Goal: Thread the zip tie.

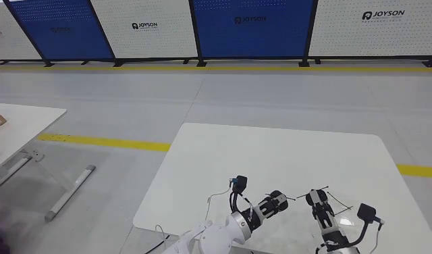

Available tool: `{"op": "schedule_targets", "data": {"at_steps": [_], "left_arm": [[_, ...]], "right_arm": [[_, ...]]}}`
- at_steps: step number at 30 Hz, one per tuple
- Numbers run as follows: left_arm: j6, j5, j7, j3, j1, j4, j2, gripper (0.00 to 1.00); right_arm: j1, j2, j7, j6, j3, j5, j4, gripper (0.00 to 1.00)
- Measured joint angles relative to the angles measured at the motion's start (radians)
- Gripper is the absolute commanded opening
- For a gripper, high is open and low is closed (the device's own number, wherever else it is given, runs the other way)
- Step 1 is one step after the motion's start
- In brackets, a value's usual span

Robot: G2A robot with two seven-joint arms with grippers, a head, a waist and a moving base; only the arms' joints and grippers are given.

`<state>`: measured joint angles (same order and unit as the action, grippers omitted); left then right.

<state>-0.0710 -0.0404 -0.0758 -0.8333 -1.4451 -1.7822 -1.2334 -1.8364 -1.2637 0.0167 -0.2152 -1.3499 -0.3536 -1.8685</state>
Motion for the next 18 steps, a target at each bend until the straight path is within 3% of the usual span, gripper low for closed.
{"op": "schedule_targets", "data": {"at_steps": [18], "left_arm": [[0.0,0.0,0.0,0.0,0.0,0.0,0.0,0.0]], "right_arm": [[0.005,0.0,-0.041,0.015,0.012,-0.021,0.003,0.0]]}}
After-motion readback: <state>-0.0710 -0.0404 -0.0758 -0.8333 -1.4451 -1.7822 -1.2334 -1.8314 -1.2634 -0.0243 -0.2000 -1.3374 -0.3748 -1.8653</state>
